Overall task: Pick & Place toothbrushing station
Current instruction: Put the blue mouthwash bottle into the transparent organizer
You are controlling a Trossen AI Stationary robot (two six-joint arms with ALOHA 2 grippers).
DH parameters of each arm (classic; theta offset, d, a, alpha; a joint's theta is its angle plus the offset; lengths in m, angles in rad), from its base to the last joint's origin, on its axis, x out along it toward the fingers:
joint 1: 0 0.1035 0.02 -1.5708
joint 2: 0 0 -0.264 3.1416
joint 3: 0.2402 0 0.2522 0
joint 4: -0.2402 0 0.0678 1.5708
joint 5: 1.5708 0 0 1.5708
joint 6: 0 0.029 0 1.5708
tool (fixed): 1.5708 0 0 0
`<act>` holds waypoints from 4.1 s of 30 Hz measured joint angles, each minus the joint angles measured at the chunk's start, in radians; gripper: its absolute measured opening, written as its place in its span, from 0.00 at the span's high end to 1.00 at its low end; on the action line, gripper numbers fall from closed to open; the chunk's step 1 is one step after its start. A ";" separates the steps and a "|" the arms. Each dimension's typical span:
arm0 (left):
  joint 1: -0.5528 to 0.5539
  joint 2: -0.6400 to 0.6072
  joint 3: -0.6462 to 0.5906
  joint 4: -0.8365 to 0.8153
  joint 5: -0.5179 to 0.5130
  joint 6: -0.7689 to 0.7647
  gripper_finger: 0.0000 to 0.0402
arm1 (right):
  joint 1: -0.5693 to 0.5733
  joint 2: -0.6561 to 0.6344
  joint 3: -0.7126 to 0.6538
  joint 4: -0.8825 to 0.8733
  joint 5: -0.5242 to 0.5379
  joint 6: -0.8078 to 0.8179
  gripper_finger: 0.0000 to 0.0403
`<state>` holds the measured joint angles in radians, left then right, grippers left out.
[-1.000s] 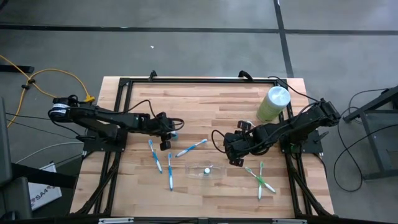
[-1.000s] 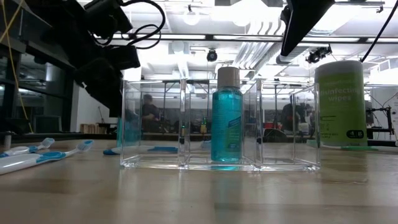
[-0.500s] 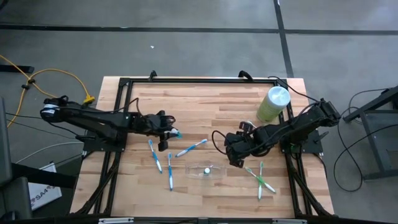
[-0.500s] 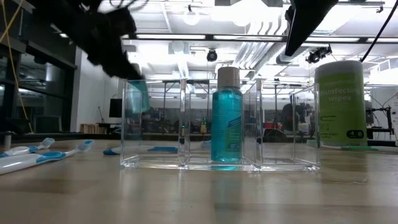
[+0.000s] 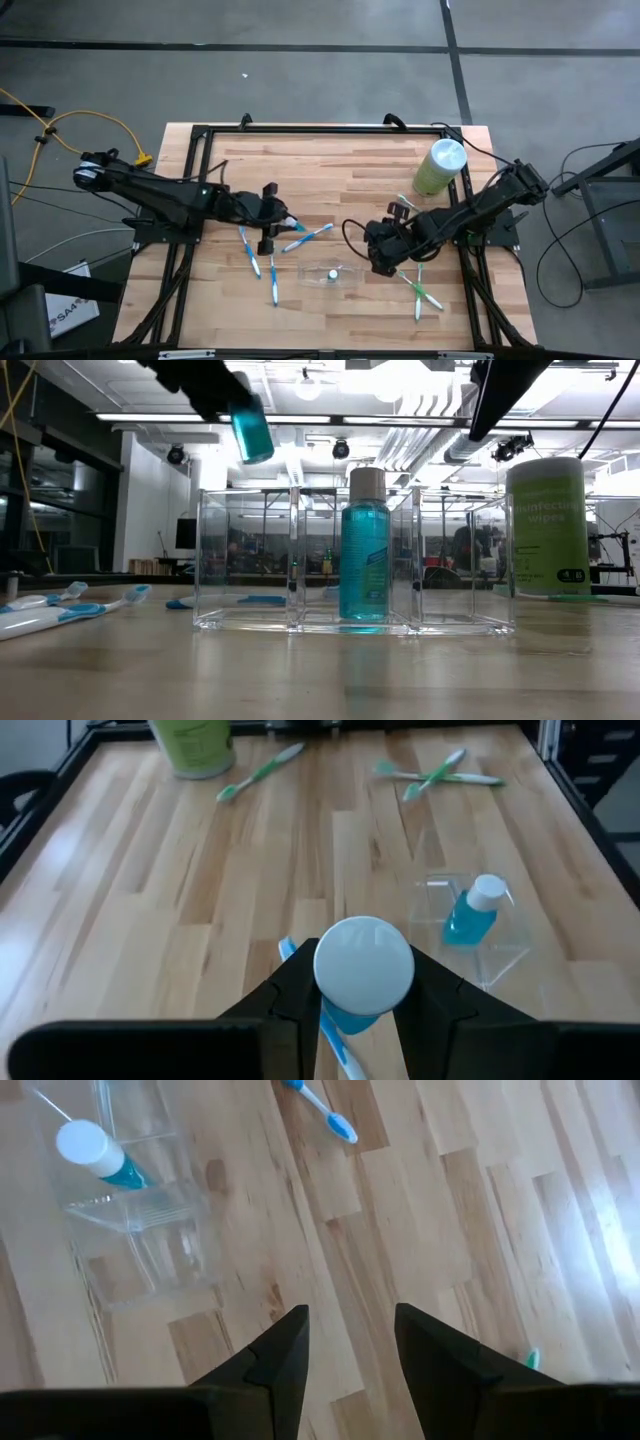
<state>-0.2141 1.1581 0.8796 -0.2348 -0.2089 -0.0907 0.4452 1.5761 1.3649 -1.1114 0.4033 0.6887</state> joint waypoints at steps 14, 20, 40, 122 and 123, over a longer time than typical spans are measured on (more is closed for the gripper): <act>-0.077 0.220 0.182 -0.010 -0.001 0.023 0.78 | 0.054 0.000 -0.089 0.071 0.040 0.029 0.65; -0.122 0.313 0.267 -0.032 -0.002 0.011 0.78 | 0.054 0.000 -0.133 0.084 0.040 0.053 0.65; -0.145 0.443 0.357 -0.074 -0.033 -0.161 0.78 | 0.066 0.000 -0.157 0.097 0.093 0.042 0.65; -0.115 0.626 0.355 0.035 0.103 -0.168 0.73 | 0.089 -0.001 -0.156 -0.020 0.145 0.126 0.65; -0.115 0.626 0.355 0.036 0.103 -0.168 0.73 | 0.092 -0.001 -0.156 -0.020 0.144 0.128 0.65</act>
<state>-0.3290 1.7836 1.2346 -0.1989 -0.1062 -0.2585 0.5371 1.5753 1.2091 -1.1313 0.5478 0.8169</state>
